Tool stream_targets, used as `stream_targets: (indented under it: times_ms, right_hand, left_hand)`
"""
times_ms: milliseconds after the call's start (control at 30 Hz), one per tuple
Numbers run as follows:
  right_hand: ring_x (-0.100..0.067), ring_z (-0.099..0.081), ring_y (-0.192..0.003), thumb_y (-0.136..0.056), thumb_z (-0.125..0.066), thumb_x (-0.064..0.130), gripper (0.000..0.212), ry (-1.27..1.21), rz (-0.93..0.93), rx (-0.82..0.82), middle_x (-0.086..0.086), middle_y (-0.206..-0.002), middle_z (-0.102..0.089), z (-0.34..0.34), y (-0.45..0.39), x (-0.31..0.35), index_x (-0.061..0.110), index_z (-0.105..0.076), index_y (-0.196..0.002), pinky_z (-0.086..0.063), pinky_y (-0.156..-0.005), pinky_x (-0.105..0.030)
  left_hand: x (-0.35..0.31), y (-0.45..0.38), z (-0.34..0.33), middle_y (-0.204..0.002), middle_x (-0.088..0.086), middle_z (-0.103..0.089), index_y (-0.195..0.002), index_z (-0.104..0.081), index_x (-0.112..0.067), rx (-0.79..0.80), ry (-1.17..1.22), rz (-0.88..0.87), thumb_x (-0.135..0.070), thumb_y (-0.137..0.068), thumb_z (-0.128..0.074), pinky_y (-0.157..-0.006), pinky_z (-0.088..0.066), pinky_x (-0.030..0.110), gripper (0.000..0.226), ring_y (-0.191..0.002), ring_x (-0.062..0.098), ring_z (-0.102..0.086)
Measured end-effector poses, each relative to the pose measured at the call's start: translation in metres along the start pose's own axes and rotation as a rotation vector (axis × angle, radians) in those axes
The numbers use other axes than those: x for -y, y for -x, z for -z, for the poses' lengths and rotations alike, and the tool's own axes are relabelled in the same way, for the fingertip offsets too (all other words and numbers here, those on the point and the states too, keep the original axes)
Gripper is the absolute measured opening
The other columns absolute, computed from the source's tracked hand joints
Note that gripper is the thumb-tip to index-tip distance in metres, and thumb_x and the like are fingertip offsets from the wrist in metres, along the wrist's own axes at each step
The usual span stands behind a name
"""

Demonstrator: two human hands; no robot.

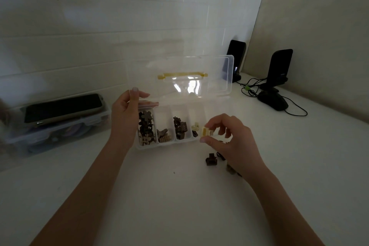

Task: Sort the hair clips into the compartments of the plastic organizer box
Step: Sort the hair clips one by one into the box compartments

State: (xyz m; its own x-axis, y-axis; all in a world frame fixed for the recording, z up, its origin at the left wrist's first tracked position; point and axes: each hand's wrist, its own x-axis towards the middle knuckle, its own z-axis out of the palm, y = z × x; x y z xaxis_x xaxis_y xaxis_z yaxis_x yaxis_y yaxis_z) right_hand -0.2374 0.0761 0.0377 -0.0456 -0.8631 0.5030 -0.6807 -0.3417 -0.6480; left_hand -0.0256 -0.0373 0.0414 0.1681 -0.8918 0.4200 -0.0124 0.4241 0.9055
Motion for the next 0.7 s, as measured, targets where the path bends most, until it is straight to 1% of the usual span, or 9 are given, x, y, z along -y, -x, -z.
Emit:
stream_targets:
  times_ms: [67, 133, 200, 267, 333, 433, 533, 633, 700]
  right_hand:
    - [0.002, -0.047, -0.079, -0.071, -0.079, 0.027, 0.031, 0.023, 0.005, -0.002, 0.020, -0.085, -0.057, 0.000, 0.000, 0.000, 0.039, -0.055, -0.086, -0.038, -0.067, -0.007]
    - [0.004, -0.046, -0.083, -0.071, -0.079, 0.029, 0.031, 0.048, 0.012, -0.010, 0.022, -0.090, -0.056, -0.001, 0.000, 0.000, 0.040, -0.054, -0.086, -0.036, -0.068, -0.005]
    - [0.004, -0.049, -0.088, -0.072, -0.078, 0.030, 0.031, 0.031, 0.000, -0.007, 0.018, -0.097, -0.060, -0.001, 0.000, -0.001, 0.042, -0.053, -0.086, -0.037, -0.069, -0.006]
    - [0.001, -0.052, -0.090, -0.073, -0.077, 0.030, 0.032, 0.005, -0.009, 0.003, 0.014, -0.099, -0.064, -0.001, 0.000, -0.001, 0.043, -0.052, -0.085, -0.038, -0.068, -0.007]
    - [0.001, -0.053, -0.088, -0.074, -0.077, 0.028, 0.030, 0.007, -0.008, 0.015, 0.017, -0.092, -0.063, -0.002, 0.000, 0.000, 0.043, -0.054, -0.086, -0.038, -0.068, -0.008]
    - [0.001, -0.052, -0.087, -0.075, -0.077, 0.027, 0.028, 0.011, 0.008, 0.023, 0.018, -0.085, -0.061, -0.004, 0.001, 0.001, 0.039, -0.058, -0.090, -0.040, -0.068, -0.009]
    - [-0.001, -0.054, -0.086, -0.075, -0.077, 0.025, 0.029, 0.009, 0.030, 0.018, 0.018, -0.084, -0.060, -0.007, 0.002, 0.001, 0.040, -0.057, -0.091, -0.043, -0.068, -0.013]
    - [0.004, -0.052, -0.085, -0.075, -0.077, 0.024, 0.027, 0.013, 0.041, -0.009, 0.022, -0.081, -0.057, -0.010, 0.003, 0.003, 0.034, -0.055, -0.088, -0.039, -0.066, -0.008]
    - [0.007, -0.050, -0.083, -0.076, -0.076, 0.023, 0.026, 0.029, 0.065, -0.045, 0.025, -0.078, -0.053, -0.013, 0.003, 0.005, 0.030, -0.053, -0.086, -0.037, -0.068, -0.005]
  left_hand:
    - [-0.002, 0.001, 0.000, -0.070, -0.025, -0.068, -0.078, -0.059, -0.018, 0.005, 0.001, -0.005, -0.025, -0.102, -0.036, -0.065, -0.048, 0.010, 0.034, -0.063, -0.005, -0.066]
    - [-0.002, 0.000, 0.001, -0.071, -0.022, -0.069, -0.079, -0.059, -0.018, 0.007, 0.004, -0.003, -0.026, -0.102, -0.036, -0.068, -0.049, 0.013, 0.033, -0.063, -0.004, -0.066]
    - [-0.002, 0.001, 0.001, -0.073, -0.016, -0.070, -0.079, -0.060, -0.018, 0.003, 0.005, -0.001, -0.027, -0.102, -0.037, -0.072, -0.050, 0.018, 0.034, -0.063, -0.003, -0.067]
    - [-0.002, 0.001, 0.000, -0.071, -0.019, -0.069, -0.078, -0.060, -0.019, 0.002, 0.010, 0.000, -0.027, -0.101, -0.037, -0.070, -0.050, 0.017, 0.034, -0.063, -0.003, -0.067]
    - [-0.002, 0.001, 0.000, -0.071, -0.019, -0.070, -0.078, -0.060, -0.019, 0.004, 0.021, 0.000, -0.027, -0.101, -0.037, -0.066, -0.051, 0.014, 0.034, -0.063, -0.002, -0.067]
    - [-0.003, 0.001, 0.001, -0.082, -0.011, -0.069, -0.079, -0.060, -0.017, 0.019, 0.031, -0.010, -0.026, -0.102, -0.037, -0.066, -0.051, 0.013, 0.033, -0.065, -0.001, -0.068]
    - [-0.002, 0.000, 0.000, -0.074, -0.018, -0.070, -0.079, -0.060, -0.016, 0.025, 0.035, -0.005, -0.024, -0.102, -0.038, -0.065, -0.050, 0.011, 0.033, -0.064, -0.001, -0.068]
    - [-0.002, 0.001, -0.001, -0.072, -0.019, -0.070, -0.078, -0.060, -0.016, 0.025, 0.045, -0.001, -0.023, -0.101, -0.039, -0.064, -0.051, 0.012, 0.032, -0.063, -0.001, -0.068]
    - [-0.002, 0.001, -0.001, -0.072, -0.018, -0.069, -0.077, -0.060, -0.016, 0.032, 0.054, 0.008, -0.022, -0.101, -0.039, -0.066, -0.051, 0.014, 0.032, -0.064, -0.001, -0.068]
